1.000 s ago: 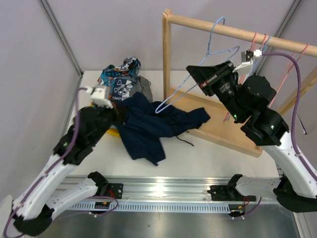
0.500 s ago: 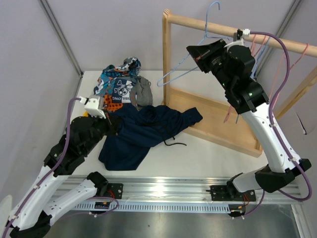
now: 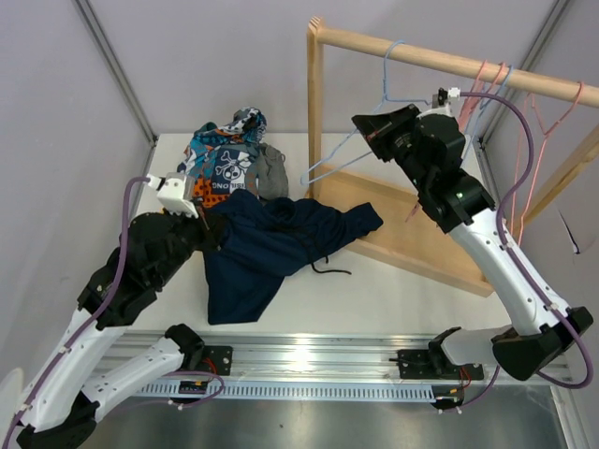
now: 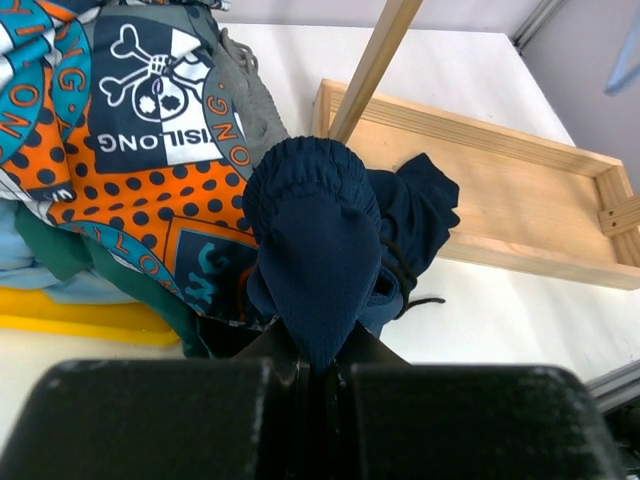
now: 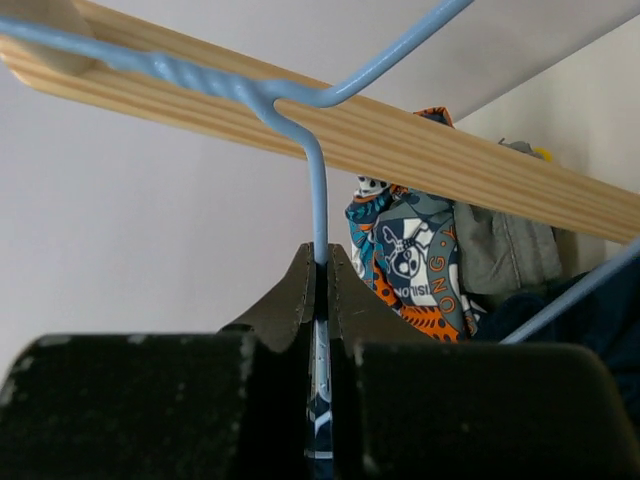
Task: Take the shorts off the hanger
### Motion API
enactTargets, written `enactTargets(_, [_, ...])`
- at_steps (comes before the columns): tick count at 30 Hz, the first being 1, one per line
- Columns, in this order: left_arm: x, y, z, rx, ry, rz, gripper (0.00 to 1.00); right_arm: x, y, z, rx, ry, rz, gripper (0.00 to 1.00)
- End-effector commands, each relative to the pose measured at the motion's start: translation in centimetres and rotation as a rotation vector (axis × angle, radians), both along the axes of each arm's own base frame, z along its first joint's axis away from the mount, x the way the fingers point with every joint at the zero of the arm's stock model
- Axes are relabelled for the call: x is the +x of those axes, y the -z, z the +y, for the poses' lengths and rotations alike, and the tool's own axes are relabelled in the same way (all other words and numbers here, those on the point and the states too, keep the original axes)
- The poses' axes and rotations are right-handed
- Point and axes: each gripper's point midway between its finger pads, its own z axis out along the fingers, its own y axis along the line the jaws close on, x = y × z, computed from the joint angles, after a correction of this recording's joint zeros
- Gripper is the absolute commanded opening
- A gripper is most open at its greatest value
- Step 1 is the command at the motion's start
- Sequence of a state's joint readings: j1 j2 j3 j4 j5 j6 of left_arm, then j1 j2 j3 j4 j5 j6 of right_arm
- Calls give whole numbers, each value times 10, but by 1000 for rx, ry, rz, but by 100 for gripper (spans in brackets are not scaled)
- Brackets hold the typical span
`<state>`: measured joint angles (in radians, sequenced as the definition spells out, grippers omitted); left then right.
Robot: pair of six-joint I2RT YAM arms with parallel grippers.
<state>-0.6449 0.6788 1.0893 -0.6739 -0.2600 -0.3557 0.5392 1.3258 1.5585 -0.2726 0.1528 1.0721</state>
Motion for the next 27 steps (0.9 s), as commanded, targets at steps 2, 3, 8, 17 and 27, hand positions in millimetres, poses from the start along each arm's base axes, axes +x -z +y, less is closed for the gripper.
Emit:
enactTargets(2, [13,-45,3,19,-29,-98,0,-26,-3,-5,-8,7,-2,0])
enactTargets(3, [15,-64,7,13,-50,-129,0,-29,-3,-9,-22,23,-1,0])
enactTargets(8, [40,-104,21,111,-138,-191,0,-53,-5,-19,-91,50,-11,78])
enactTargets(17, [82,-275,83,113,-426,-427,0,-106,13,-76,-170,155,-1,93])
enactTargets(27, [211,-288,90,-7,-458,-504,0,-148,25,-111,-181,151,-15,92])
